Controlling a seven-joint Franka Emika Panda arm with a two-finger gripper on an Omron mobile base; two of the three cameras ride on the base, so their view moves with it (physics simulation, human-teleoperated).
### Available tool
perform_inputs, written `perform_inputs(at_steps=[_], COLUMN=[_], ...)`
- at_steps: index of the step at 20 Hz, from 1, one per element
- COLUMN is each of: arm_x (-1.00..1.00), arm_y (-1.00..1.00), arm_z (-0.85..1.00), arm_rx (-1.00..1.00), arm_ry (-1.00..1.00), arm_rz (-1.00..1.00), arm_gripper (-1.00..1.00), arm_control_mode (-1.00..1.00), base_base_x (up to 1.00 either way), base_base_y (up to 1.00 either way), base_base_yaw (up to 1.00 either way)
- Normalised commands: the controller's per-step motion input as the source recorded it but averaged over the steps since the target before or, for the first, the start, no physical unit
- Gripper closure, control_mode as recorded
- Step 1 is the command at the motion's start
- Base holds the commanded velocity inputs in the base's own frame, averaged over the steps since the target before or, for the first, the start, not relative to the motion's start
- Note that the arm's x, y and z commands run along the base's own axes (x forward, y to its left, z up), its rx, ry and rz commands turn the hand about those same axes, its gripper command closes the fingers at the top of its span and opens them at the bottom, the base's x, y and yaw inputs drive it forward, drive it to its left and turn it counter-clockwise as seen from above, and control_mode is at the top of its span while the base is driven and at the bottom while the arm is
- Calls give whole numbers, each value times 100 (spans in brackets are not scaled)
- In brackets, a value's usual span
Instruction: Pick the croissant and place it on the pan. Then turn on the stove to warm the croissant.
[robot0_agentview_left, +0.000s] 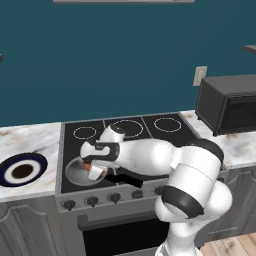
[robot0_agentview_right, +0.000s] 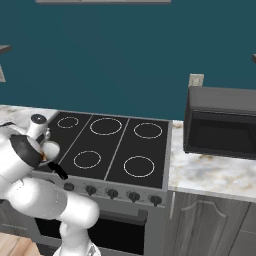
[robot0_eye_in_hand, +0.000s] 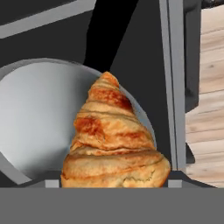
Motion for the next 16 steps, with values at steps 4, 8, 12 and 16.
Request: perform_inputs(at_steps=[4,8,12,16], arm_x=[24,2,-3,-12], arm_y=[21,-13,-15,-1], arm_z=[-32,-6,4,19], arm_rx=[0,0,0,0], arm_ry=[-6,-1,-5,-5], arm_rz=[-9,-11,-11,-8], arm_gripper=[-100,-100,-100,-100], arm_control_mode=[-100,-100,-100,-100], base_base_x=[0,0,0,0], base_base_y=[0,0,0,0], base_base_yaw=[0,0,0,0])
